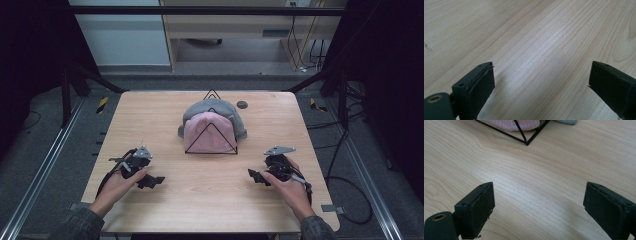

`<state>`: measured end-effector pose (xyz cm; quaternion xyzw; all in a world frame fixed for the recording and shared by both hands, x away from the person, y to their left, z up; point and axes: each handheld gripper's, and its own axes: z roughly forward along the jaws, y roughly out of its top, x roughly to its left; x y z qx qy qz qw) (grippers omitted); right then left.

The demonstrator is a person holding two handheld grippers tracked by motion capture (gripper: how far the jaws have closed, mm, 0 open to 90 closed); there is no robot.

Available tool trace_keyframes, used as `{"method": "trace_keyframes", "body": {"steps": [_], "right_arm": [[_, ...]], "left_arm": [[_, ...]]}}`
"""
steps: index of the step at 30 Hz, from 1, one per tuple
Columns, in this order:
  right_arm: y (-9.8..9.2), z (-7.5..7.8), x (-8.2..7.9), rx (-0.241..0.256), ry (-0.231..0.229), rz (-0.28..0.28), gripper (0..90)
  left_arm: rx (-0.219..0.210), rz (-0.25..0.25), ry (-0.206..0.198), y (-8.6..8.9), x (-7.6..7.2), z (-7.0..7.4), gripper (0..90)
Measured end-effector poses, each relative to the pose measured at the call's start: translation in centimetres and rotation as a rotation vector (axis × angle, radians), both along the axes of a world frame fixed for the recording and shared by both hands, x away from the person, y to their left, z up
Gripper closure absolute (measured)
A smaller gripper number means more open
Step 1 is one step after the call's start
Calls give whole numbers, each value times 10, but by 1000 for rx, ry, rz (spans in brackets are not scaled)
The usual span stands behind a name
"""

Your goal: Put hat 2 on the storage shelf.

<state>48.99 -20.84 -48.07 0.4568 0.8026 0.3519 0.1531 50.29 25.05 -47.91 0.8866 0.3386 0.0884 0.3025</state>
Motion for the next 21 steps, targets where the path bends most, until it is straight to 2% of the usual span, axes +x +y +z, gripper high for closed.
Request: {"method": "trace_keyframes", "body": {"steps": [5, 8, 12, 13, 14, 16, 17, 21], "right_arm": [[5, -14, 1, -7, 31, -4, 104], [9, -20, 1, -30, 37, 1, 95], [13, -23, -1, -61, 4, 5, 72], [15, -25, -3, -71, -10, 6, 64], [16, -27, -4, -80, -31, 5, 44], [18, -30, -6, -63, -52, 2, 22], [18, -32, -7, -57, -70, -1, 21], [18, -32, -10, -57, -69, -5, 21]], "left_arm": [[4, -6, 4, -2, 0, -7, 57], [0, 2, 2, -3, 0, -12, 52], [14, 8, -34, -3, -1, -16, 34], [14, 16, -64, -4, -2, -19, 31], [10, 17, -82, -4, -3, -21, 13], [-13, 28, -103, -4, -5, -24, 0], [-20, 31, -109, -3, -6, -25, 0], [-33, 25, -120, -2, -6, -26, 0]]}}
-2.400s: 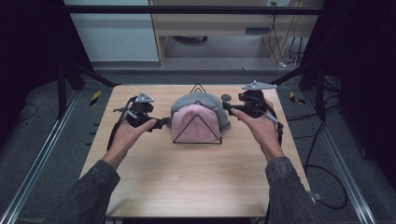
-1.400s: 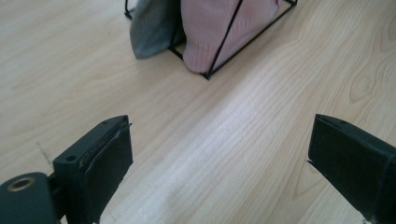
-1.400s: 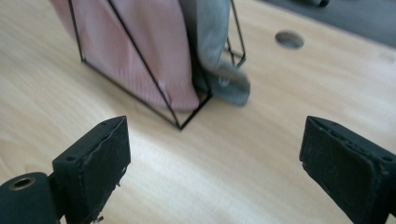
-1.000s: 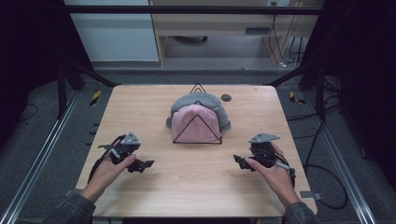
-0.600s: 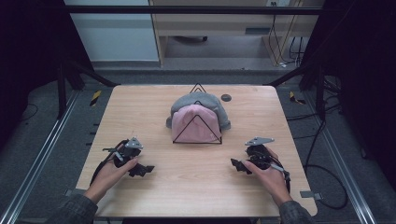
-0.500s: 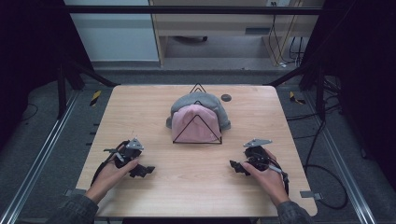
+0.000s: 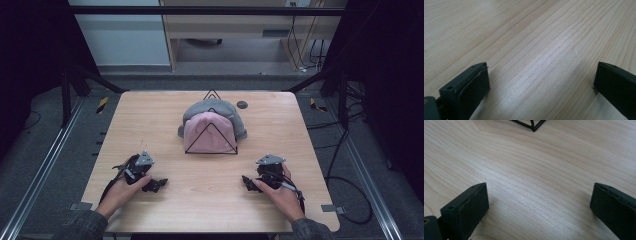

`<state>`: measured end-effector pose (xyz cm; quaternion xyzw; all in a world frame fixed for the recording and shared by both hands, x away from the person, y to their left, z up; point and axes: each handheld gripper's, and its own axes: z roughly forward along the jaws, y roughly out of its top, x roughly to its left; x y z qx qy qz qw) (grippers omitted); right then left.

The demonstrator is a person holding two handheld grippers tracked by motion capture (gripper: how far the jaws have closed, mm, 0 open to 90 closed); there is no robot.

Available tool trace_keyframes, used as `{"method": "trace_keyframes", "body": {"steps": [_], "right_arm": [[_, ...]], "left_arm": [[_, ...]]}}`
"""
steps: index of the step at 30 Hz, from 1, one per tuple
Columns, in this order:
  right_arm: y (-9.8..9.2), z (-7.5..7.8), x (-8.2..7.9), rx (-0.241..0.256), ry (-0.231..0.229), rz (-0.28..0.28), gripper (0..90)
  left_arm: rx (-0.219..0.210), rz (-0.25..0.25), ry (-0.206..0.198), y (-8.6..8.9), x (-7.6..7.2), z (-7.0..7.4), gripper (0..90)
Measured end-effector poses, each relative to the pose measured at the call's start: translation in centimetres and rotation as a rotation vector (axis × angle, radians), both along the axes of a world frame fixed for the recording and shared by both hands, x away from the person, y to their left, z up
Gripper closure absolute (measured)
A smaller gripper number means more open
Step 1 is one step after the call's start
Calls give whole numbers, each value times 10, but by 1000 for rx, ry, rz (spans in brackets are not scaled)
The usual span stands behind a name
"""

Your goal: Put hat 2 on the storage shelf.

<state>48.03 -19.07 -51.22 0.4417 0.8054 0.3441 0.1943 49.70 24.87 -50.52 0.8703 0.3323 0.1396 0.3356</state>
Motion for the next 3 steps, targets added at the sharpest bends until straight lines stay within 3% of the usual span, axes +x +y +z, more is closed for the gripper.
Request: {"method": "trace_keyframes", "body": {"steps": [3], "right_arm": [[-1, 0, -1, 2, 2, 3, 21]], "left_arm": [[1, -3, 1, 1, -1, 0, 0]]}}
